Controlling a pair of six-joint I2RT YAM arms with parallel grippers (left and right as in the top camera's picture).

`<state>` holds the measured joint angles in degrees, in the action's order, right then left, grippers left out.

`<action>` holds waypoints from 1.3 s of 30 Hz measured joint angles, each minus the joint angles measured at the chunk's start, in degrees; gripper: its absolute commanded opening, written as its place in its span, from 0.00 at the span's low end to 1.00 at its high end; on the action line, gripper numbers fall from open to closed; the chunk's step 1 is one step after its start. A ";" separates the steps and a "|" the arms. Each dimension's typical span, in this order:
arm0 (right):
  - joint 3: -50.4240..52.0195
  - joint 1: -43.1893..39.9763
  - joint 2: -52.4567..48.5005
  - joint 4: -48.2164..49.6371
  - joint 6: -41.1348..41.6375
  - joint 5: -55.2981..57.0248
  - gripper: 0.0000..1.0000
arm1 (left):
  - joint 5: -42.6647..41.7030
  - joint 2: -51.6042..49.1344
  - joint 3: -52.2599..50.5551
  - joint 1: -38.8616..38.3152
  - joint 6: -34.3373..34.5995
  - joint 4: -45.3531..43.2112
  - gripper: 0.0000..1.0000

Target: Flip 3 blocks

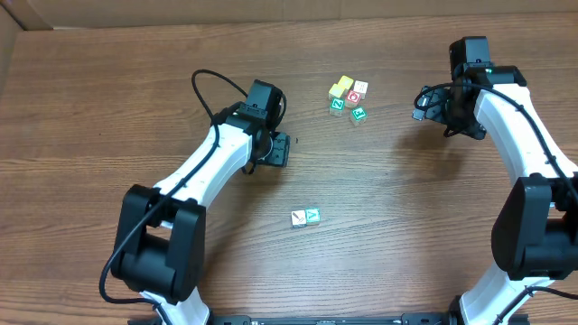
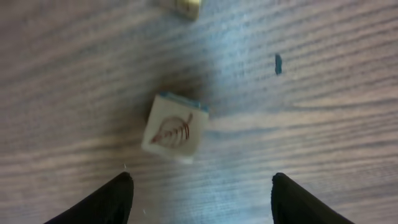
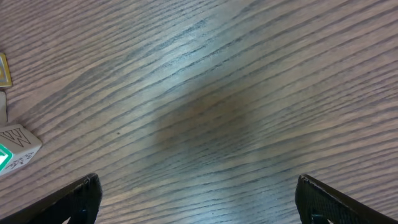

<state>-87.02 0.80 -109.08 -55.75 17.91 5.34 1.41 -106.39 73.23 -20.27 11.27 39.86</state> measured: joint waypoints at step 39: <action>0.00 0.00 0.00 0.00 0.00 0.00 1.00 | 4.50 -6.60 1.18 0.11 -10.21 -5.55 0.41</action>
<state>-87.02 0.80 -109.08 -55.75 17.91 5.34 5.91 -112.99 74.41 -20.16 1.06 34.30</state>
